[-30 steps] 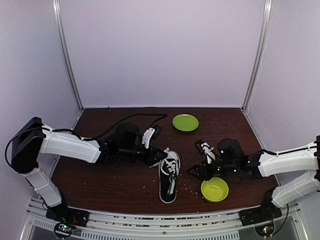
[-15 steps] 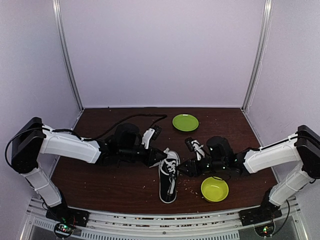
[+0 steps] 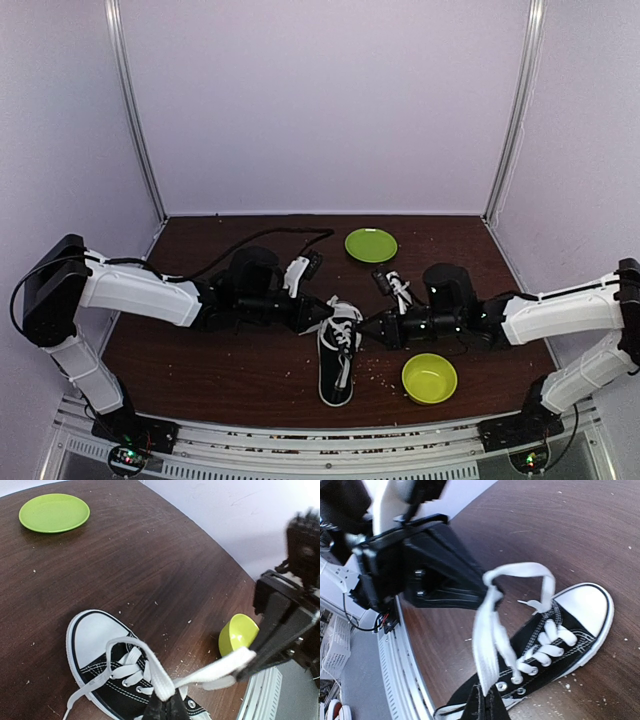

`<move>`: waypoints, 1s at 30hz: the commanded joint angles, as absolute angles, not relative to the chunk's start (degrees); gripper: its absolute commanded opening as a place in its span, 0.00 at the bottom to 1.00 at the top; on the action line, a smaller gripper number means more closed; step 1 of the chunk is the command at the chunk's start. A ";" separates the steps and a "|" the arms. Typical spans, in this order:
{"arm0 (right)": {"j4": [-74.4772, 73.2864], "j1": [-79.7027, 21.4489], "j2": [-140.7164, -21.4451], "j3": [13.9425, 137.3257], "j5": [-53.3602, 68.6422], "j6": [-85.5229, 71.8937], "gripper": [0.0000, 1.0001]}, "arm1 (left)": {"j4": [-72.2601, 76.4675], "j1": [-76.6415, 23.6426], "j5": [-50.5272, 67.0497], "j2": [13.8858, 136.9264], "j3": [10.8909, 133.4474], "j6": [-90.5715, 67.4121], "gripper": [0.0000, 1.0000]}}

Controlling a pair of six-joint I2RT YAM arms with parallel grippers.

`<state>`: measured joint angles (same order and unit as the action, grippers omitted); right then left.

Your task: Tie the shoes

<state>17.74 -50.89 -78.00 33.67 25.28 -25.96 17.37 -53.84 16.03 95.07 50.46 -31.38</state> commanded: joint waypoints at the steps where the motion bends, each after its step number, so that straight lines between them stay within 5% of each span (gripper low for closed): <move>1: 10.27 -56.87 -74.85 38.09 23.96 -25.94 0.00 | 18.20 -53.79 15.89 93.28 51.23 -30.20 0.00; 11: 10.51 -65.43 -90.36 46.59 14.63 -29.12 0.02 | 17.87 -53.79 15.47 92.91 51.24 -30.00 0.00; 25: -3.97 -75.05 -80.36 45.23 13.90 -28.96 0.39 | 18.08 -53.79 14.93 92.92 51.18 -29.96 0.00; 30: -2.92 -69.61 -72.56 41.93 6.30 -27.09 0.70 | 18.19 -53.79 15.12 92.40 50.73 -29.71 0.00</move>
